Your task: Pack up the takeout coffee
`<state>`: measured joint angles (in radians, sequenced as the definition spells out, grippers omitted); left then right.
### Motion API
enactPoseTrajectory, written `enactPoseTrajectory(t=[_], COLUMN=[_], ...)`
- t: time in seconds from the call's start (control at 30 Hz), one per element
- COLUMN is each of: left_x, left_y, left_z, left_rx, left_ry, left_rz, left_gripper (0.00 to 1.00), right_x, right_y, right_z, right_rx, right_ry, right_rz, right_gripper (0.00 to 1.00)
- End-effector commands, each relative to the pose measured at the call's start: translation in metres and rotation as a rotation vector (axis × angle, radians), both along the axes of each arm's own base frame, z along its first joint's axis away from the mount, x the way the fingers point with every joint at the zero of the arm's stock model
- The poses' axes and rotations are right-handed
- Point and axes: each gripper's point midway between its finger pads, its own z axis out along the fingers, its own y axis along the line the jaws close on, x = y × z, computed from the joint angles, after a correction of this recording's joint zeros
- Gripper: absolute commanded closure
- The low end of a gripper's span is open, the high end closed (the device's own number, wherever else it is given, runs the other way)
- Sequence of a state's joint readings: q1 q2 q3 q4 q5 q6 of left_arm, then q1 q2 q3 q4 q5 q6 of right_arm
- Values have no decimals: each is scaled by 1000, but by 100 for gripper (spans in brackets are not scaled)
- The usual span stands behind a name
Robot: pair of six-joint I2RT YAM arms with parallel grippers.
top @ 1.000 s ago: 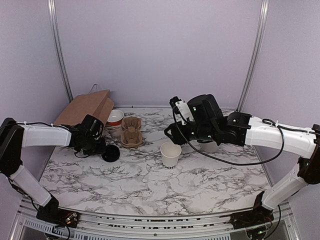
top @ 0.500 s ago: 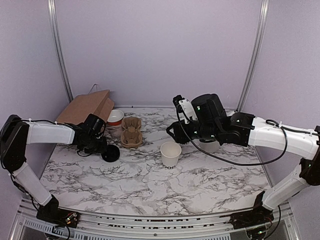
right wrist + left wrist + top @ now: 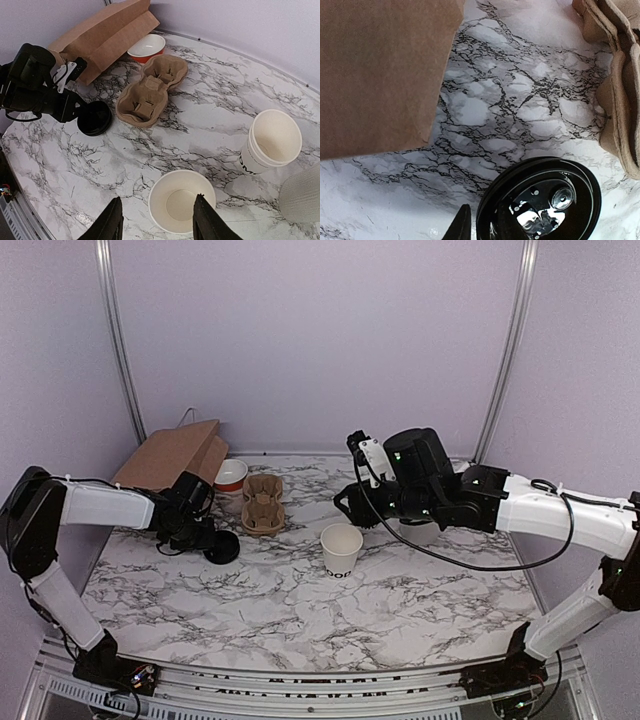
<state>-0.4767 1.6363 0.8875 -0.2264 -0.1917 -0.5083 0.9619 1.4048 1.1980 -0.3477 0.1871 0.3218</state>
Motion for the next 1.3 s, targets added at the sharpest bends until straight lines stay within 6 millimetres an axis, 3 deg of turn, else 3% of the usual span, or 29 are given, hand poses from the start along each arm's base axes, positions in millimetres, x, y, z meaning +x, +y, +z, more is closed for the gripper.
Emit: enactPoseTrajectory(t=[0.0, 0.37, 1.27], left_x=[7, 7, -1], left_y=[-2, -6, -10], left_z=[3, 3, 25], left_rx=[7, 5, -17], left_ry=[-6, -6, -37], left_rz=[-6, -18, -48], left_gripper=[80, 85, 94], right_x=[4, 4, 6], right_y=[-1, -1, 1], right_z=[12, 13, 9], right_rx=[41, 45, 41], right_ry=[-18, -20, -11], right_rz=[-8, -4, -7], right_gripper=[53, 53, 53])
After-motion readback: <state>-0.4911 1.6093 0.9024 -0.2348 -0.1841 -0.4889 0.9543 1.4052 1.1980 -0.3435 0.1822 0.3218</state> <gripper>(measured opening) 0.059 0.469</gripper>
